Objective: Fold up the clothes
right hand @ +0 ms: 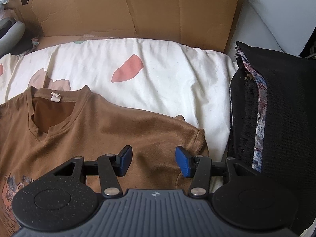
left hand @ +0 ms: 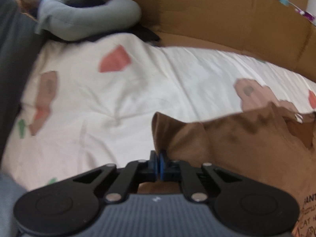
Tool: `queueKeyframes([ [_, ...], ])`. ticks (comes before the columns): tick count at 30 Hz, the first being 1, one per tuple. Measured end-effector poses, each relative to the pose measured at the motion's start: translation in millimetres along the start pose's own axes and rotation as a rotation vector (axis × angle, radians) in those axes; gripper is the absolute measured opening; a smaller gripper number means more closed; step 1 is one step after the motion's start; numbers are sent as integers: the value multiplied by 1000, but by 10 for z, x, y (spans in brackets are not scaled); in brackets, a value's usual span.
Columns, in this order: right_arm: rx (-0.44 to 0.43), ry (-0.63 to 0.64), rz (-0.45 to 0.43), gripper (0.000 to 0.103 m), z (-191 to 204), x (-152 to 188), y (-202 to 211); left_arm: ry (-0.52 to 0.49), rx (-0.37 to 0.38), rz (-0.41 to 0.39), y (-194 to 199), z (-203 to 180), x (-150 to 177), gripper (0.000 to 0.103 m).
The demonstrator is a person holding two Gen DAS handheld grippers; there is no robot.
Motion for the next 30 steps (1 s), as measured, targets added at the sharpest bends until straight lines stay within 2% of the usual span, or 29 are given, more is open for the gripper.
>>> queueKeyframes([
  [11,-4,-13,-3,56,-24,-17,5,181,-174,-35,209,733,-67,3],
  [18,-13,-16,-7,56,-26,-29,21,189,-263,-33,345,906,-48,2],
  [23,-20,-31,-13,56,-38,-48,35,218,-301,-27,507,1074,-93,2],
  [30,-39,-36,-30,55,21,-101,67,249,-409,4,752,1341,-18,3],
])
Point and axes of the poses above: each gripper's, at about its wrist camera, not at the fingertips, and y roughly against the way its jaws point, z to its left, x to its underside, the point moved 5 cm from there along -y, roughly the way its jaws point, and after that the axes turned 11 degrees about x, right-handed, at the moved point
